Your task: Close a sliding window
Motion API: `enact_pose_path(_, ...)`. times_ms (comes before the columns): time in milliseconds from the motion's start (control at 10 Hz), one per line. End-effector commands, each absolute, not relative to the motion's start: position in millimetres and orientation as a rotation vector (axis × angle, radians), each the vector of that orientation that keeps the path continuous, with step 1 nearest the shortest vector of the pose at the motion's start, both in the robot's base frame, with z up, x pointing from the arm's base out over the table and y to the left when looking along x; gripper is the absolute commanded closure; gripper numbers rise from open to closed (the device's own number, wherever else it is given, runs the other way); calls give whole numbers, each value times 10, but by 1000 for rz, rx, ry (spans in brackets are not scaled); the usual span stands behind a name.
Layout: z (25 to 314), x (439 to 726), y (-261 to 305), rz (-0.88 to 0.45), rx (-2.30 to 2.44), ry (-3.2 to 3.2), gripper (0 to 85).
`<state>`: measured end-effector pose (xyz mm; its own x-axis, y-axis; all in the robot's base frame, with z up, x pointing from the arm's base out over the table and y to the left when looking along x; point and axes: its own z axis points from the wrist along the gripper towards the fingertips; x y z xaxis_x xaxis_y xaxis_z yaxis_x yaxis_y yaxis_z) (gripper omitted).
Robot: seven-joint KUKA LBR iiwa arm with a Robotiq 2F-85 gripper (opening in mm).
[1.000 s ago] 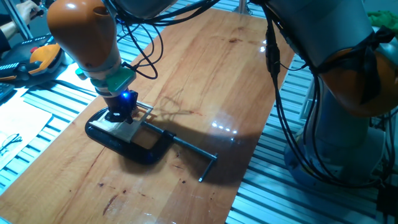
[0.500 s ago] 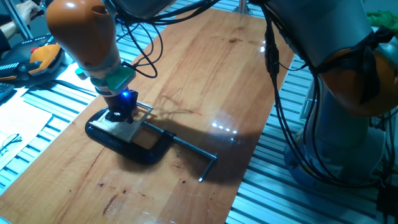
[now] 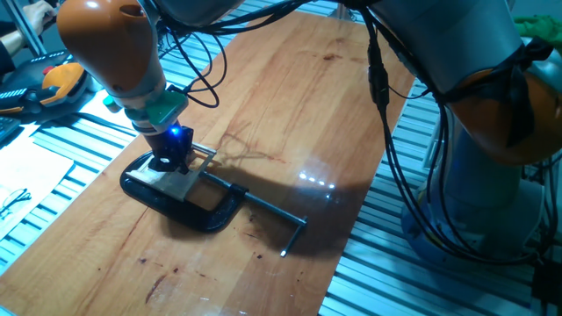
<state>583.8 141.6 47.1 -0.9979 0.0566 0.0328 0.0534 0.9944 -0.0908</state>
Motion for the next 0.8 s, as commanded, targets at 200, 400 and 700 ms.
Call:
enact_pose_path(200,463,5833,1413,137,-88,-3100,850)
enact_pose_path(400,462,5834,1414,137,-88,-3099,850)
enact_pose_path(700,462,5834,1414,137,-78,-3099,850)
